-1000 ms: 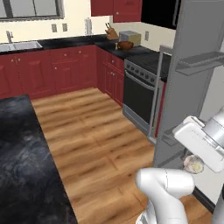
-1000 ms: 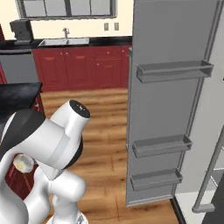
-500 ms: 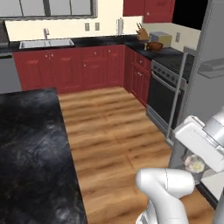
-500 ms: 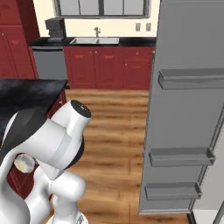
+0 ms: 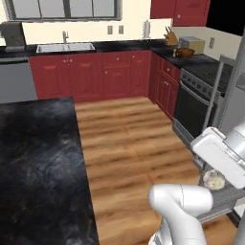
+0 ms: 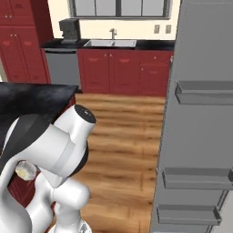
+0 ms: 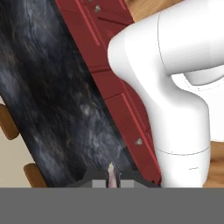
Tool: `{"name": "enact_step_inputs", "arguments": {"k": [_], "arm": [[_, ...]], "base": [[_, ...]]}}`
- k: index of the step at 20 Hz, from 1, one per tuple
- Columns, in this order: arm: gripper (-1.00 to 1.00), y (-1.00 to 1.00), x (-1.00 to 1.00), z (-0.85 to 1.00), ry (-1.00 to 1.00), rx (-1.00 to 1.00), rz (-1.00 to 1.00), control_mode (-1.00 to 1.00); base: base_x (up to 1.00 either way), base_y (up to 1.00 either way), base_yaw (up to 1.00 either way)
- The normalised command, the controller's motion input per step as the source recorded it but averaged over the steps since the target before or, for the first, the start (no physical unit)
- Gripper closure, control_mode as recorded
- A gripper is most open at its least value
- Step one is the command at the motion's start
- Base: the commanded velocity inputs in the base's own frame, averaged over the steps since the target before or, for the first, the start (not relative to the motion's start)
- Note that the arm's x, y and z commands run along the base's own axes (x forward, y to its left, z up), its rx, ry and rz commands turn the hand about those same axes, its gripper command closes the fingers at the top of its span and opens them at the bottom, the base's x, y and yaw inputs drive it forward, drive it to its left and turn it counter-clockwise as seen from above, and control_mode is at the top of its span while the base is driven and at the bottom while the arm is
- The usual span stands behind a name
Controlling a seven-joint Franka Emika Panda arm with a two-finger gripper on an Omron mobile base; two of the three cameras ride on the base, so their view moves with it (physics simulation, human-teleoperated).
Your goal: Retrieve the bottle and the shaker from the cabinet and place them next to the mixing bowl on the counter. Then add garlic from the fridge to the mixing bowl.
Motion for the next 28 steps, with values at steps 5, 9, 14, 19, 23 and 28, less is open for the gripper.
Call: {"name": "enact_step_inputs", "arguments": {"k": [5,9,14,19,23,28], "arm": [[1.0,0.0,0.0,0.0,0.0,0.0,0.0,1.0],[1.0,0.0,0.0,0.0,0.0,0.0,0.0,1.0],[1.0,0.0,0.0,0.0,0.0,0.0,0.0,1.0],[1.0,0.0,0.0,0.0,0.0,0.0,0.0,1.0],[1.0,0.0,0.0,0.0,0.0,0.0,0.0,1.0],[1.0,0.0,0.0,0.0,0.0,0.0,0.0,1.0]], "base": [[0.48,0.0,0.08],[0.43,0.0,0.06],[0.45,0.08,0.04],[0.52,0.18,0.03],[0.49,0.22,0.03],[0.5,0.2,0.03]]}}
